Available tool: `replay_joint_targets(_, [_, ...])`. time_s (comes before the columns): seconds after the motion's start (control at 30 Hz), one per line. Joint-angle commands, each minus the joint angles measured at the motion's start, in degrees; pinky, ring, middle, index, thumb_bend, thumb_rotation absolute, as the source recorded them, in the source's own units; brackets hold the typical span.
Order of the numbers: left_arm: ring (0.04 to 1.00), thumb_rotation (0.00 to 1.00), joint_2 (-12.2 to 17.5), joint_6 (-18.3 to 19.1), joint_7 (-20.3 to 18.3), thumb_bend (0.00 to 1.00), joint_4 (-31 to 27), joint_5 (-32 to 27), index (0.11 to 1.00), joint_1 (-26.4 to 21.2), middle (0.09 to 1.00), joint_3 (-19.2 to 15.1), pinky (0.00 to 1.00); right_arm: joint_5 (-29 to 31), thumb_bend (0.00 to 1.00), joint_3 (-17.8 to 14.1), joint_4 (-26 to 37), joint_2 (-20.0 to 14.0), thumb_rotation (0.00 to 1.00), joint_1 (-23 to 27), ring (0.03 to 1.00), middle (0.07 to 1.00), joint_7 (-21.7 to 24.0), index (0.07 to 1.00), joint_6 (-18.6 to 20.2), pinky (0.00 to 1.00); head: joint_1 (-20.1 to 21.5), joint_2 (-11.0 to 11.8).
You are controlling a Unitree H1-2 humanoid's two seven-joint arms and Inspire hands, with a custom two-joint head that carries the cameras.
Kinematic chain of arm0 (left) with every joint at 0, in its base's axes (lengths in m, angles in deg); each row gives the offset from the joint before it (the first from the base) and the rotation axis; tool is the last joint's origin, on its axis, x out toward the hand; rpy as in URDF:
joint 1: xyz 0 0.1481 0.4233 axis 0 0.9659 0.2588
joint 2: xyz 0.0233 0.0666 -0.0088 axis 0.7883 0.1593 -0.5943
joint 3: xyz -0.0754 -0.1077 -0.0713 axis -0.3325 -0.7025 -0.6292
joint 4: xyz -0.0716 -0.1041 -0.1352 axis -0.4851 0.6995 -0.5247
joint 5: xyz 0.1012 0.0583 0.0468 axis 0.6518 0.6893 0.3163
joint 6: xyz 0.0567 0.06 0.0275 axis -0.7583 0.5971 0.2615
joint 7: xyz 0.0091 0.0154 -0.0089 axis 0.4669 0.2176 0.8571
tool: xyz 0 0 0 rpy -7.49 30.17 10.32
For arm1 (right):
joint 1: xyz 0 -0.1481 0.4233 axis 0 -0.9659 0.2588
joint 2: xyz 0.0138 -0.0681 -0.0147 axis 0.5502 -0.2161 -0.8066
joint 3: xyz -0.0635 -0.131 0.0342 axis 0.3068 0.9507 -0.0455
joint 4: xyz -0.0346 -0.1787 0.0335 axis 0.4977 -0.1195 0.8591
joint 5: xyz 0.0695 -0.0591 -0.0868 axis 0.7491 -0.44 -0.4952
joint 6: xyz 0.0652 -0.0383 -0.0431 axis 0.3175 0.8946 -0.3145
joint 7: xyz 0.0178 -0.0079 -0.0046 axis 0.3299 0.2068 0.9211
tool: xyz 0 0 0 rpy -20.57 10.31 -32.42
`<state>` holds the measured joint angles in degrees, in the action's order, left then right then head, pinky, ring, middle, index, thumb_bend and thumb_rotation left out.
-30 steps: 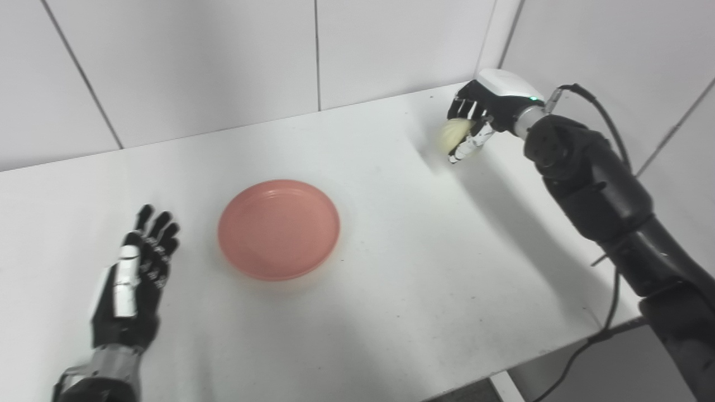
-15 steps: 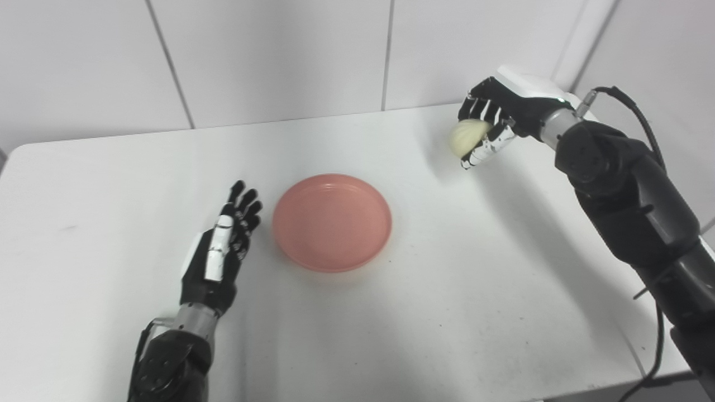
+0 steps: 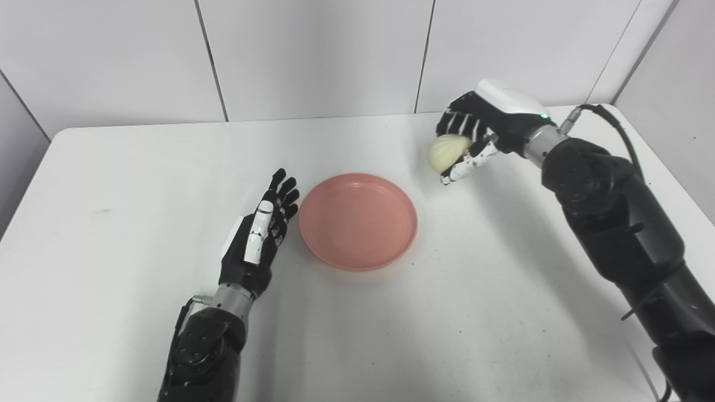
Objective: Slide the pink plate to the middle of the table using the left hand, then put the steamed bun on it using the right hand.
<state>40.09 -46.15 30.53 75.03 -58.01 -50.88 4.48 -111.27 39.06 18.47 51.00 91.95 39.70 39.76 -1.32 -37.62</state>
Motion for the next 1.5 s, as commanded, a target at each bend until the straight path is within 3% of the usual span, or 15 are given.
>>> replay_joint_targets(0.0, [0.990,1.00,-0.3,3.1,0.6,0.49,3.9,1.4,0.995,2.6,0.989,1.0,1.00,-0.1,0.50,0.3,1.4,0.4,0.12,4.1,0.434,0.493,0.0,0.488,-2.2,0.37,-0.1,0.0])
replay_joint_targets(0.3, [0.982,1.00,-0.9,3.1,1.1,0.48,4.3,2.6,0.996,2.1,0.988,1.2,1.00,-2.9,0.50,5.1,1.2,6.4,0.12,6.1,0.474,0.519,2.6,0.489,0.4,0.41,-0.7,-0.7])
replay_joint_targets(0.67, [0.987,1.00,-1.1,3.6,1.8,0.49,3.9,2.7,1.000,1.9,0.995,1.6,1.00,-4.8,0.50,8.4,-3.6,10.7,0.12,5.7,0.489,0.553,0.9,0.491,-3.4,0.40,-0.8,-1.1])
replay_joint_targets(1.07, [0.992,1.00,-1.3,3.9,2.1,0.51,3.6,3.1,1.000,1.9,0.997,1.8,1.00,-6.4,0.50,10.6,-5.6,11.6,0.12,5.5,0.459,0.536,1.8,0.492,-3.5,0.38,-1.2,-1.4])
replay_joint_targets(1.3, [0.987,1.00,-1.6,3.8,2.3,0.53,4.2,3.6,0.999,1.7,0.994,1.6,1.00,-9.1,0.50,12.9,-7.9,11.4,0.12,5.1,0.389,0.482,0.3,0.491,-6.2,0.30,-1.4,-1.2])
replay_joint_targets(1.47, [0.986,1.00,-1.6,3.7,2.1,0.52,4.0,3.4,0.997,1.9,0.988,1.7,1.00,-12.2,0.50,14.6,-7.8,11.2,0.12,5.1,0.357,0.464,1.3,0.493,-6.0,0.27,-1.3,-1.6])
